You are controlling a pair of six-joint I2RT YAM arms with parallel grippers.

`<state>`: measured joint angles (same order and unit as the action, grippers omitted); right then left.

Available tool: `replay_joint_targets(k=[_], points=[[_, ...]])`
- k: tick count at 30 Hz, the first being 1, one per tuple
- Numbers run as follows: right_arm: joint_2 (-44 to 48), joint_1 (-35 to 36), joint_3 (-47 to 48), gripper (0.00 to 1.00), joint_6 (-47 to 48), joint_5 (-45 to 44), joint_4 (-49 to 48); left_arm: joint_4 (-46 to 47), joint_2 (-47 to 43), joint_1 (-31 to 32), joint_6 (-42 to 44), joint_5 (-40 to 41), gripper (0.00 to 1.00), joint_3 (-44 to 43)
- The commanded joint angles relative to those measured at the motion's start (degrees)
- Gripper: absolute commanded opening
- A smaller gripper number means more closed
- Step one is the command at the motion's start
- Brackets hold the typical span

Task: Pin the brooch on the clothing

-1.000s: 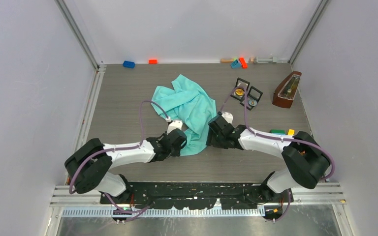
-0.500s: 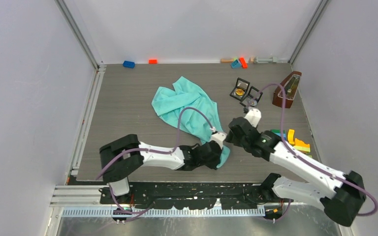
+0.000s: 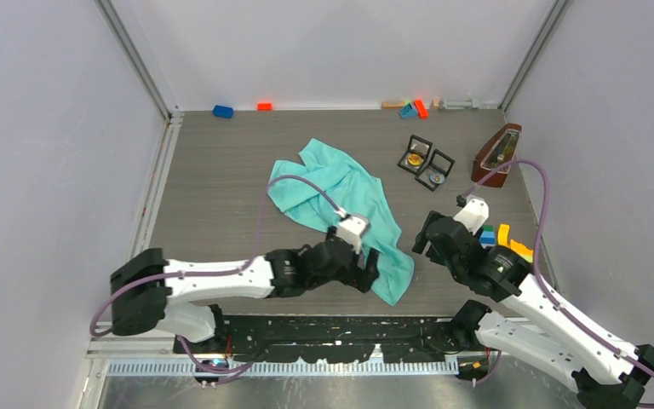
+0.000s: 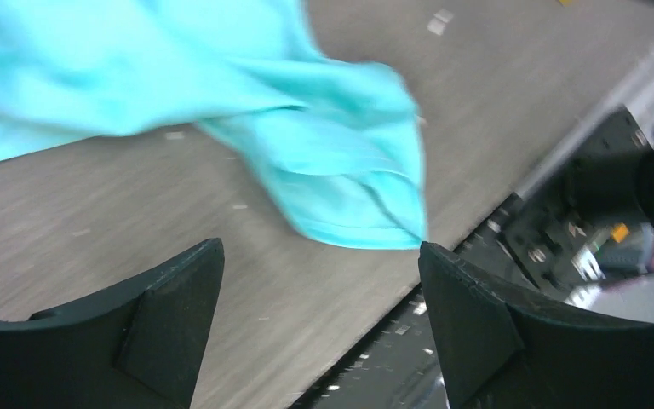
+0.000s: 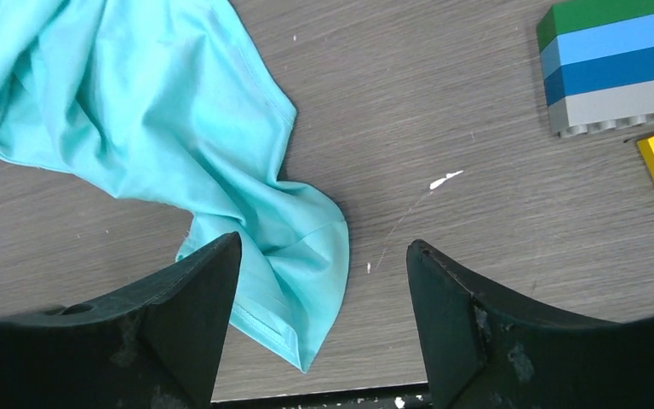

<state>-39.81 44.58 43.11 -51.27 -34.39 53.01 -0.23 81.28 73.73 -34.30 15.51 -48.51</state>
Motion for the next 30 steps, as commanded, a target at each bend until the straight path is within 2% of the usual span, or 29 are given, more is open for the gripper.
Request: replay_joint_targets(k=[1, 6, 9, 12, 15, 21, 30], points=[[-3.0, 0.3, 0.2, 0.77, -2.1, 1.7, 0.3, -10.2, -8.1, -9.9, -4.0, 5.3, 0.87, 5.6], [-7.4, 0.4, -5.4, 0.74, -3.7, 12.0, -5.4, -10.1, -12.8, -28.3, -3.8, 2.3, 0.85, 11.0], [-9.1, 0.6, -8.8, 0.71, -5.5, 17.2, -9.9, -7.0, -11.7, -35.9, -3.5, 1.9, 0.85, 11.5], [-10.1, 2.2, -11.9, 0.66, -7.3, 20.2, -13.2, -4.1, -6.9, -41.4, -3.8, -1.4, 0.83, 10.4], [-10.2, 4.7, -13.2, 0.65, -9.9, 20.2, -13.5, -2.8, -1.7, -43.9, -4.4, -4.1, 0.82, 8.4], [-9.4, 12.6, -14.8, 0.64, -15.0, 18.2, -12.4, 2.8, 4.9, -44.3, -6.2, -4.6, 0.79, 7.9], [-13.7, 20.8, -13.4, 0.64, -19.8, 12.9, -12.6, 5.9, 9.8, -44.3, -7.1, -1.1, 0.71, 7.0]])
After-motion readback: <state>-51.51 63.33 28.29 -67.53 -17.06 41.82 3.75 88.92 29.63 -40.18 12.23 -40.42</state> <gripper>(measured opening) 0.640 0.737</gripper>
